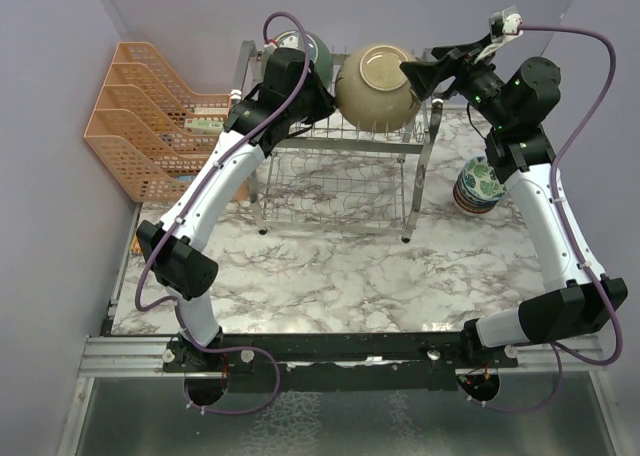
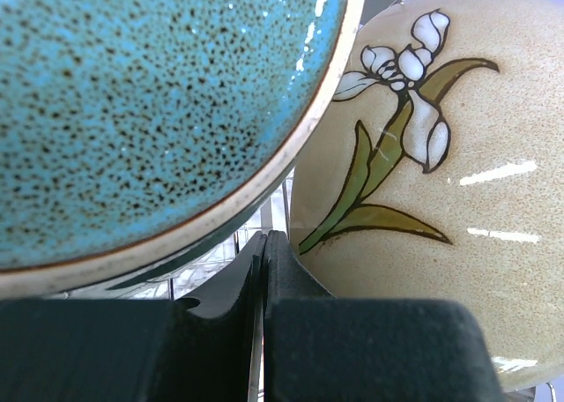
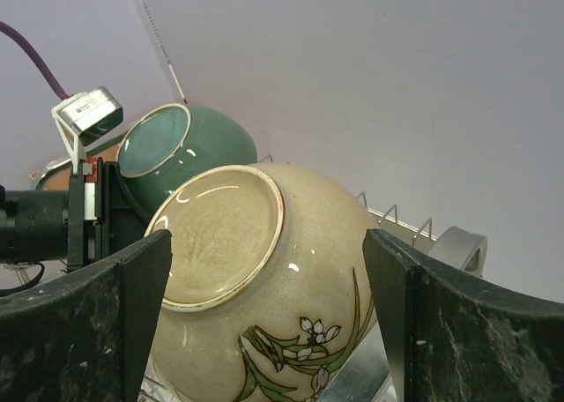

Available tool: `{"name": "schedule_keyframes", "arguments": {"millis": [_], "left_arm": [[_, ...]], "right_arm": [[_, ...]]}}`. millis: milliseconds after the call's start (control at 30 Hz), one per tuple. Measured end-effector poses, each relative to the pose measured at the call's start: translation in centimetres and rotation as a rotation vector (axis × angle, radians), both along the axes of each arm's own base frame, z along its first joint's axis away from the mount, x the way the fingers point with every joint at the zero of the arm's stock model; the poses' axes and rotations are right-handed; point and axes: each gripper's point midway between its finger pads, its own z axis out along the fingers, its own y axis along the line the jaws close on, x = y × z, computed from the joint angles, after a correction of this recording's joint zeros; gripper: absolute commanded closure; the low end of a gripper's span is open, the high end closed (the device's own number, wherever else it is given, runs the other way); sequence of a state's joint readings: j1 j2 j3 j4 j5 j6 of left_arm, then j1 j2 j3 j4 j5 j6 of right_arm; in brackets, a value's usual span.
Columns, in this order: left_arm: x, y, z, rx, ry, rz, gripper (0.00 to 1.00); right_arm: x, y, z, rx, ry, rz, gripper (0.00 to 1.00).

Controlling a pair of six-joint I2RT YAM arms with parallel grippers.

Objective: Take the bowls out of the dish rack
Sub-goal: Pick up the bowl from the dish rack.

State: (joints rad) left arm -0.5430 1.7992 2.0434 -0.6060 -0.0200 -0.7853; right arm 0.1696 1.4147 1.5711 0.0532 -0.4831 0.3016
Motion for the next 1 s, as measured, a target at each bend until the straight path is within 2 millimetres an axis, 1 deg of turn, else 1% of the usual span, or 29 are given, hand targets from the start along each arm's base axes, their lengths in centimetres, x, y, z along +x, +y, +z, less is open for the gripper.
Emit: {"name": "schedule_keyframes", "arguments": {"millis": [200, 467, 700, 800, 1000], "left_arm": [[-0.1, -0.4, 0.2, -0.04, -0.005, -0.013, 1.0], [-0.3, -1.0, 0.9, -0.115, -0.019, -0.044, 1.0], [-0.3, -1.2, 1.3, -0.142, -0.029, -0.054, 1.0], [-0.4, -1.3, 1.4, -0.155, -0.03, -0.064, 1.0], [-0.7, -2.2, 2.0, -0.2, -0.046, -0.115, 0.98]], "right_arm": [[0.2, -0.2, 0.0, 0.003, 0.001, -0.012, 0.11], [0.4, -0.5, 0.0, 0.0, -0.003, -0.034, 0.11], [0.7, -0.7, -0.1, 0.0, -0.002, -0.05, 0.11], [1.2, -0.7, -0.6, -0.001, 0.01, -0.057, 0.12], [2.4, -0.6, -1.9, -0.001, 0.044, -0.066, 0.14]]}}
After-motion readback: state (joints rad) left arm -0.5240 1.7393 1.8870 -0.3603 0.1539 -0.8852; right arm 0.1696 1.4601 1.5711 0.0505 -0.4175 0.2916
